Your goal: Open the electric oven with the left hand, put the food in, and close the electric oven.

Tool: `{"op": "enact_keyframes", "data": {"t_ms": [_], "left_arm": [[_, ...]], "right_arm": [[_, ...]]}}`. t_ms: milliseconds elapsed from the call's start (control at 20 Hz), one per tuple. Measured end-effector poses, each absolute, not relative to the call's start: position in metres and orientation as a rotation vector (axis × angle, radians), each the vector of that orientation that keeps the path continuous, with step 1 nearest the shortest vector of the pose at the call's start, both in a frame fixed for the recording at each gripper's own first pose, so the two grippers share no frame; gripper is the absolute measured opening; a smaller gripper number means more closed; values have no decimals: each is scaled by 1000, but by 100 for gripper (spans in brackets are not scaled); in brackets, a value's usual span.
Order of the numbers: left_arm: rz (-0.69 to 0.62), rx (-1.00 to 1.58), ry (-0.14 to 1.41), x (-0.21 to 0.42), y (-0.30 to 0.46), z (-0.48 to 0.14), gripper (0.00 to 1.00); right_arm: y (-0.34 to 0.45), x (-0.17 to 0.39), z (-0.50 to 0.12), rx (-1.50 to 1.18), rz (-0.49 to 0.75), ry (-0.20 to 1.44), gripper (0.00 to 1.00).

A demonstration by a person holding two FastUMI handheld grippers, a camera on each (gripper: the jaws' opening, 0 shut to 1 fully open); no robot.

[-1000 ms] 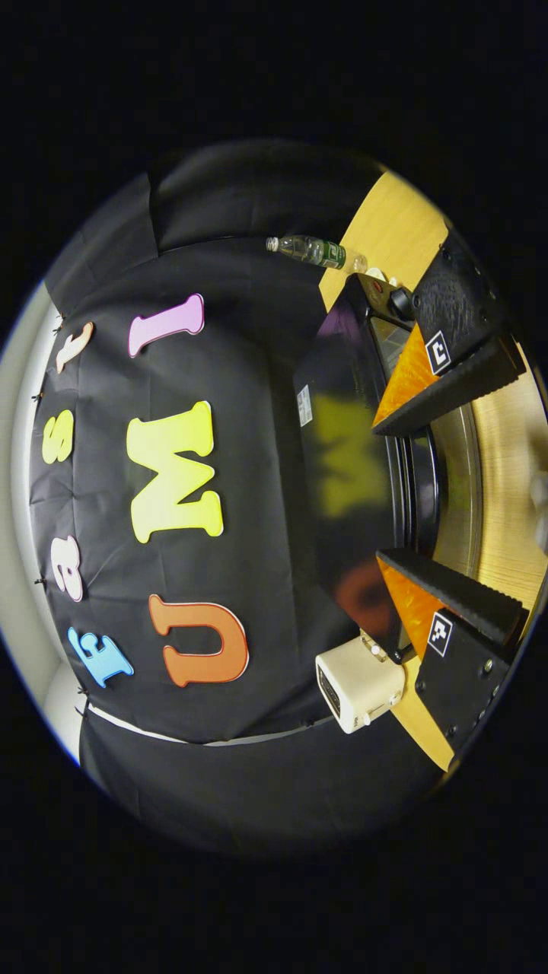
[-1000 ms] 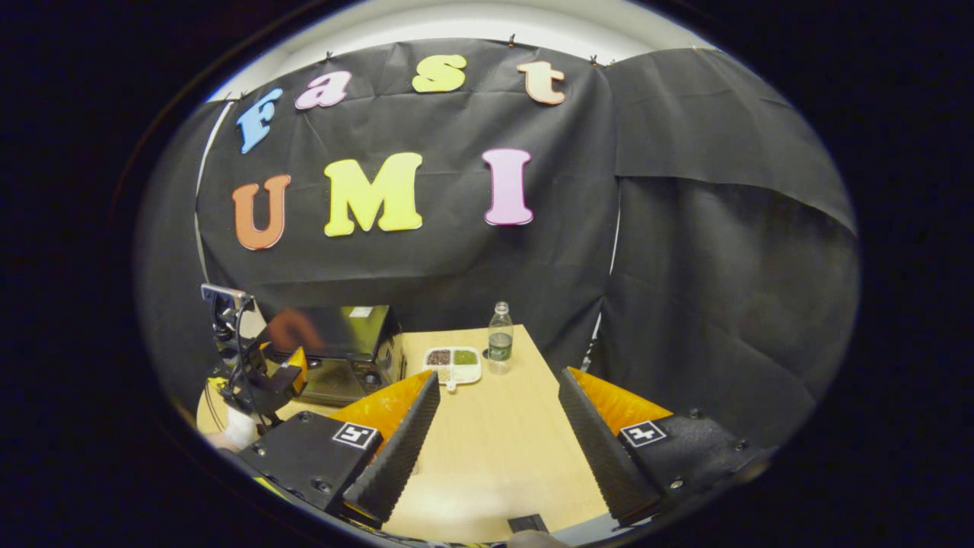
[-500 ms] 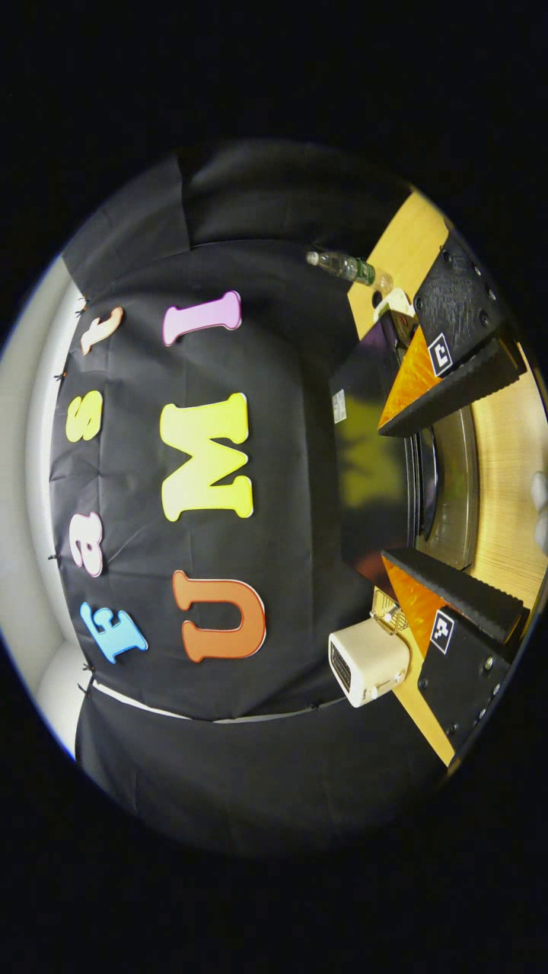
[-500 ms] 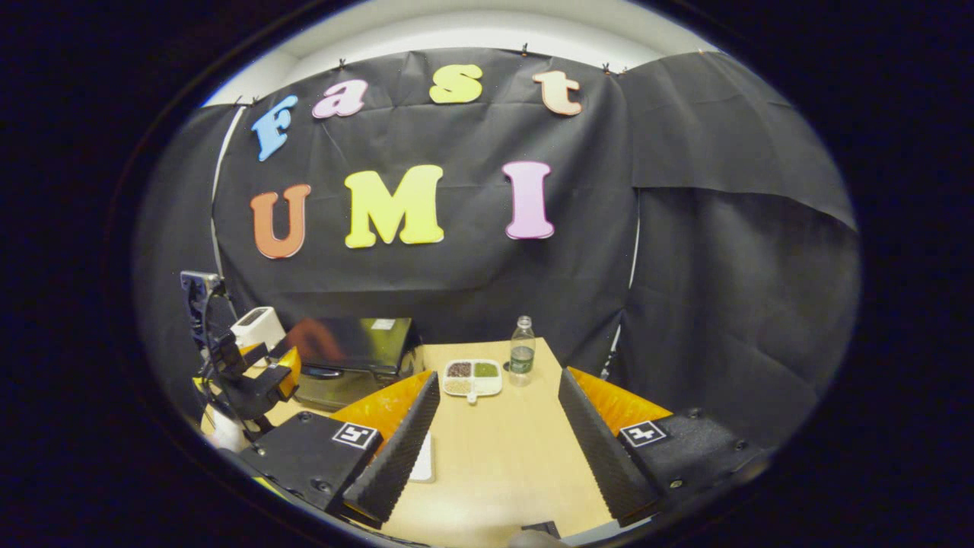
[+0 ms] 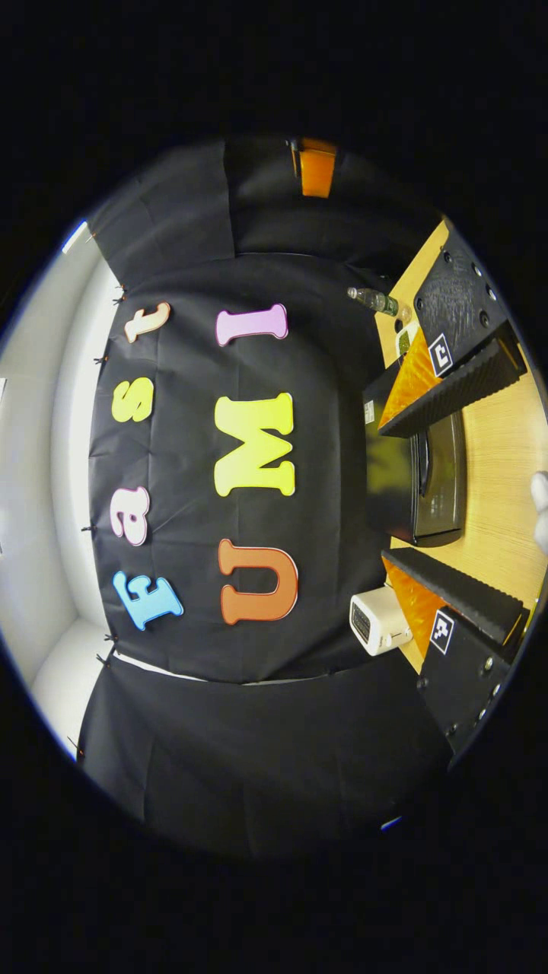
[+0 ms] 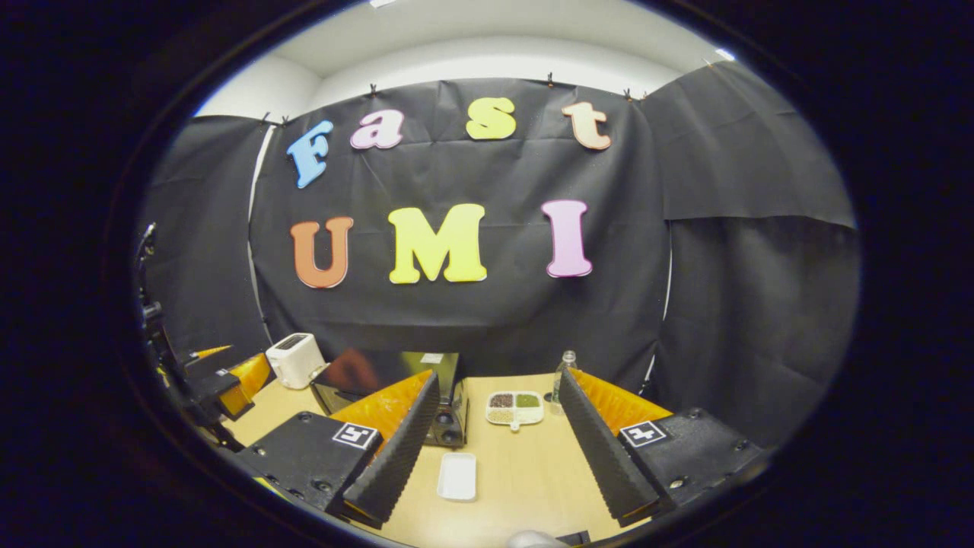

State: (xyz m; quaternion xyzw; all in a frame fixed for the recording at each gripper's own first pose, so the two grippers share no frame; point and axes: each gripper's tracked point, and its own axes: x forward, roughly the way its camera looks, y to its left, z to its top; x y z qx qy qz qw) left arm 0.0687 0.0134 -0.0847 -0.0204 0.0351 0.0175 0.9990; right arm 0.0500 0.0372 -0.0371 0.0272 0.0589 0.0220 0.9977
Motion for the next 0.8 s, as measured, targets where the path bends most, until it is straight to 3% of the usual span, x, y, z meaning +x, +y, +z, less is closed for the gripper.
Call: {"op": "enact_keyframes", "data": {"t_ms": [550,600,650,800], "left_arm": [[-8,-31,44,18,6,-43,95],[-9,-34,38,17,7,-41,95],[-8,-34,39,14,7,-39,95],[-5,-31,34,10,9,-35,95]], "right_arm": [[39,20,-28,61,34,69,100],[39,18,-27,57,34,65,90],[40,15,-26,57,38,61,100],[40,10,-22,63,41,54,100]]}}
